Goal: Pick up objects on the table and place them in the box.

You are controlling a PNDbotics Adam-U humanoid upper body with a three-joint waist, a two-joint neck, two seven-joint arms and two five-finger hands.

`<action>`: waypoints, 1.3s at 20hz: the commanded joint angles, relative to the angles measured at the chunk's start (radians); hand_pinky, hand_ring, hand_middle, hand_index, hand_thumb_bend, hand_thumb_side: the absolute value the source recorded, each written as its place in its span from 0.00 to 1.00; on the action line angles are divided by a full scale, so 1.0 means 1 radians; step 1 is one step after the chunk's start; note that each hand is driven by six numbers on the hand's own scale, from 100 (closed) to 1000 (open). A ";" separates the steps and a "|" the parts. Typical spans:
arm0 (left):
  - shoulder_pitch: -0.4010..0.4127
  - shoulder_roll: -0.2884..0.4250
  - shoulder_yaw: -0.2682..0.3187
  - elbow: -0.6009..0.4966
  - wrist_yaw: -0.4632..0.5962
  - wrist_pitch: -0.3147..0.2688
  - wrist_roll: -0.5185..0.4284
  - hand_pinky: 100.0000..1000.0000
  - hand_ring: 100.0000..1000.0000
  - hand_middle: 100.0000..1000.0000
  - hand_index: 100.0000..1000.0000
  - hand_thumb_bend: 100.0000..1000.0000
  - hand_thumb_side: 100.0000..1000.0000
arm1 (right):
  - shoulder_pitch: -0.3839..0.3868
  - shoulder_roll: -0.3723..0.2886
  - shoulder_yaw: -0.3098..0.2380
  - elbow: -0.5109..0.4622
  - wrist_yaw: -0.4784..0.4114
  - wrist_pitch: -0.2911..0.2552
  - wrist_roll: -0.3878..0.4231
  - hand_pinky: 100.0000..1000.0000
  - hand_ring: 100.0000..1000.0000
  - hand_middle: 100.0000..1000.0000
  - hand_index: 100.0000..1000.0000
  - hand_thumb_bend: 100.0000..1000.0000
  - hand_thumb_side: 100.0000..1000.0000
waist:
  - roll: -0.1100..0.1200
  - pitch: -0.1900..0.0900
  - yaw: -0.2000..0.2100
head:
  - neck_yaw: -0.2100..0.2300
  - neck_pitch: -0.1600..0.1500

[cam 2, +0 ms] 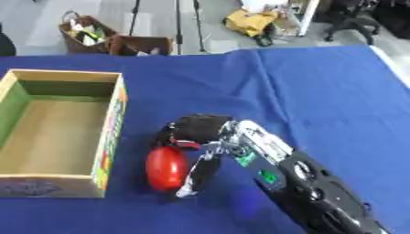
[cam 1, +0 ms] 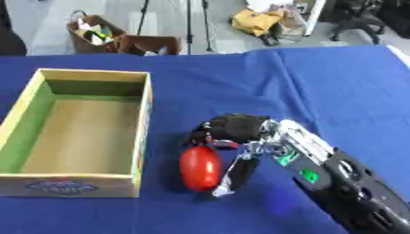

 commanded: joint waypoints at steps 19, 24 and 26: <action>-0.018 0.009 -0.003 -0.018 0.004 -0.001 -0.005 0.10 0.43 0.52 0.63 0.00 0.85 | -0.009 0.002 0.000 0.013 -0.039 0.051 -0.168 0.45 0.53 0.56 0.62 0.00 0.66 | 0.003 -0.014 -0.002 | 0.000 -0.012; -0.019 0.009 -0.003 -0.018 0.003 -0.001 -0.005 0.10 0.43 0.52 0.63 0.00 0.85 | -0.009 0.003 -0.005 0.004 -0.056 0.074 -0.189 0.43 0.52 0.54 0.57 0.00 0.58 | 0.003 -0.014 -0.002 | 0.000 -0.014; -0.019 0.009 -0.003 -0.018 0.003 -0.001 -0.005 0.10 0.43 0.52 0.63 0.00 0.85 | -0.008 0.002 -0.010 -0.002 -0.068 0.088 -0.212 0.40 0.50 0.52 0.52 0.00 0.56 | 0.003 -0.014 -0.002 | 0.000 -0.015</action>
